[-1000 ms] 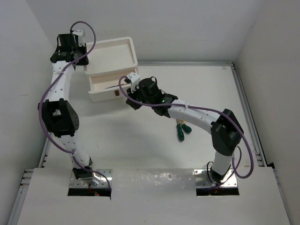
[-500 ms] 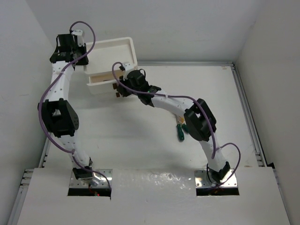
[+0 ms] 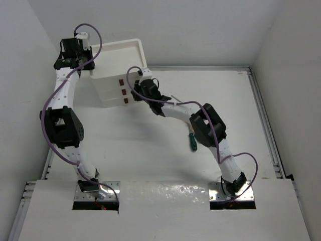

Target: Sort the tools into containers

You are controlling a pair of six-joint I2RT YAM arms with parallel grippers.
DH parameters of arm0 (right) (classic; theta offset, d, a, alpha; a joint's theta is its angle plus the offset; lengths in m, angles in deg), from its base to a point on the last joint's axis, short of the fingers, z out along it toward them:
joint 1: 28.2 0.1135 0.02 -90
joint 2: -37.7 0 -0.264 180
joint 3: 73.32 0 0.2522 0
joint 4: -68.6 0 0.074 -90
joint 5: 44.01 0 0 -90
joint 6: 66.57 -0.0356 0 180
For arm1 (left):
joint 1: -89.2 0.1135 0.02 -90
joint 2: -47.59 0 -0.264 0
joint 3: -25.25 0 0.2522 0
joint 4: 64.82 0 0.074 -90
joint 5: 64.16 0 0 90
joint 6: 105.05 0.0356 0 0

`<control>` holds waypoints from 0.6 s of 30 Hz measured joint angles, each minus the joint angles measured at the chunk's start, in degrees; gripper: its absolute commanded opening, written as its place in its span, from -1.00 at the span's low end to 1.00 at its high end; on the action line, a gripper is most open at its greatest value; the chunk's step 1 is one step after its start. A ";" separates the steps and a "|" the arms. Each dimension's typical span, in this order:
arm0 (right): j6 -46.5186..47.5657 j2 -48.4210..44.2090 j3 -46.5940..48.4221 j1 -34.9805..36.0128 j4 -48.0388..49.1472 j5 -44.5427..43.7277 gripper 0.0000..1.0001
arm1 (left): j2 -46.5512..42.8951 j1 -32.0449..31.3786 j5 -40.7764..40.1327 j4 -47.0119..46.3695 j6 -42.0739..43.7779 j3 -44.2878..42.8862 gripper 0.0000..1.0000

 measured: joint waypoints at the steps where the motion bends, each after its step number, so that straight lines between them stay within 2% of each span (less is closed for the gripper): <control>1: 0.24 -0.90 -3.26 0.20 1.49 -0.92 -0.71 | -0.04 0.02 0.07 -0.13 -0.24 0.09 -1.00; 4: 0.90 -1.57 -8.70 1.40 3.58 -3.39 -0.54 | -0.72 0.00 0.37 -1.49 -0.79 1.46 -1.00; 5: 0.90 -1.36 -8.94 1.97 3.34 -3.78 -0.44 | -1.07 0.00 0.46 -2.21 -0.98 2.12 -1.00; 6: 0.96 -1.18 -8.70 2.47 3.34 -4.11 -0.41 | -1.33 0.02 0.57 -2.69 -1.14 2.62 -1.00; 12: 1.11 1.55 -1.07 4.20 4.22 -5.57 -0.23 | -1.75 0.04 1.05 -3.76 -1.62 3.63 -1.00; 18: 1.46 5.03 3.02 4.15 4.87 -8.24 -0.16 | -1.84 0.07 1.29 -4.02 -1.81 3.80 -1.00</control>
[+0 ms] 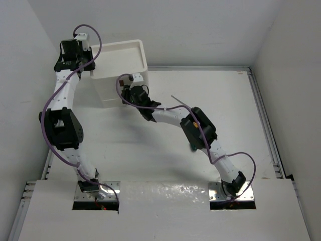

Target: Sort the tools into containers

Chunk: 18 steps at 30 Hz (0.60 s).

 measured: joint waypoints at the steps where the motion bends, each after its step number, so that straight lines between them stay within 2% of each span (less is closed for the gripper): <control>1: 0.04 0.90 1.05 0.11 -0.72 -0.35 -0.16 | -0.02 0.00 0.07 -0.11 0.00 0.07 -1.00; 8: 0.59 6.62 7.80 2.25 -2.99 -2.89 -0.23 | -0.44 0.02 0.11 -1.05 0.04 0.94 -1.00; 18: 1.77 6.91 9.38 3.13 -4.52 -8.87 -0.37 | -1.11 0.07 0.33 -2.95 0.20 2.60 -1.00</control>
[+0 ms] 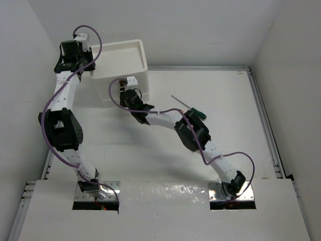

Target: Sort the tools into containers

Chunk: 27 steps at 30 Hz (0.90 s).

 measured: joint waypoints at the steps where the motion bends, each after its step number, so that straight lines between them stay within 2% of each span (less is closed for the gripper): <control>1: 0.00 0.00 0.09 0.07 -0.07 -0.76 -0.38 | 0.00 0.00 0.00 -0.02 0.00 0.02 -1.00; 4: -0.02 0.00 0.66 0.20 -1.01 -2.86 -0.49 | -0.02 0.00 0.04 -0.35 0.02 0.24 -1.00; 12: 0.22 0.22 2.84 0.24 -2.97 -4.00 -0.57 | -0.39 0.00 0.17 -2.01 0.02 1.46 -1.00; 15: 0.52 0.35 3.23 0.24 -3.10 -4.00 -0.83 | -0.52 0.00 0.17 -2.56 0.02 1.86 -1.00; 16: 0.74 0.48 3.43 0.24 -3.23 -4.07 -1.00 | -0.55 0.00 0.17 -2.67 0.02 1.92 -1.00; 22: 1.88 0.57 3.37 0.24 -3.04 -4.13 -1.00 | -0.87 0.00 0.13 -3.58 0.00 2.71 -1.00; 27: 3.23 -1.05 -2.08 0.15 2.91 -3.10 -1.00 | -0.90 -0.02 -0.20 -3.65 -0.17 2.78 -1.00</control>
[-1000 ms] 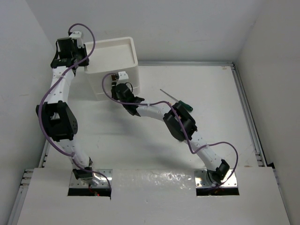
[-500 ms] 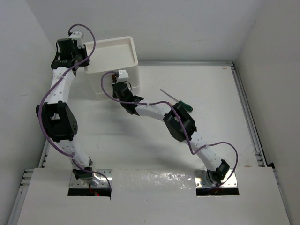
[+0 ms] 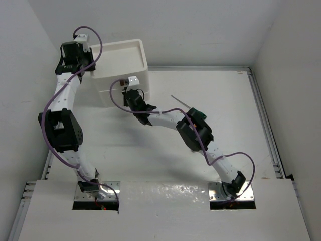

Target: Sort the tools into containers

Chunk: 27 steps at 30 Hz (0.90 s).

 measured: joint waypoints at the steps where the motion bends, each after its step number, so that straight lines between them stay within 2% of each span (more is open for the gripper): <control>1: 0.61 -1.14 -2.01 -0.13 1.57 1.03 -1.00 | -0.02 -0.02 -0.17 0.00 -0.04 0.00 -1.00; 9: 1.31 -18.03 -26.75 0.42 10.69 6.64 -1.00 | -0.33 -0.55 -1.25 0.76 -1.57 0.00 -1.00; 18: 2.82 -33.00 -47.98 5.73 13.29 9.81 -1.00 | -0.35 -0.61 -1.57 0.94 -1.95 0.00 -1.00; 20: 4.44 -35.65 -51.04 6.60 13.09 10.47 -0.61 | -0.66 -0.61 -1.49 1.55 -1.92 0.09 -1.00; 21: 4.98 -37.38 -52.52 6.99 11.89 11.13 -0.34 | -0.68 -0.61 -1.53 1.53 -1.90 0.20 -1.00; 25: 9.03 -44.50 -54.90 8.04 4.70 13.77 0.27 | -0.70 -0.61 -1.55 1.49 -1.73 0.22 -1.00; 27: 11.13 -48.28 -55.34 8.33 0.35 14.25 0.48 | -0.70 -0.61 -1.60 1.49 -1.68 0.22 -1.00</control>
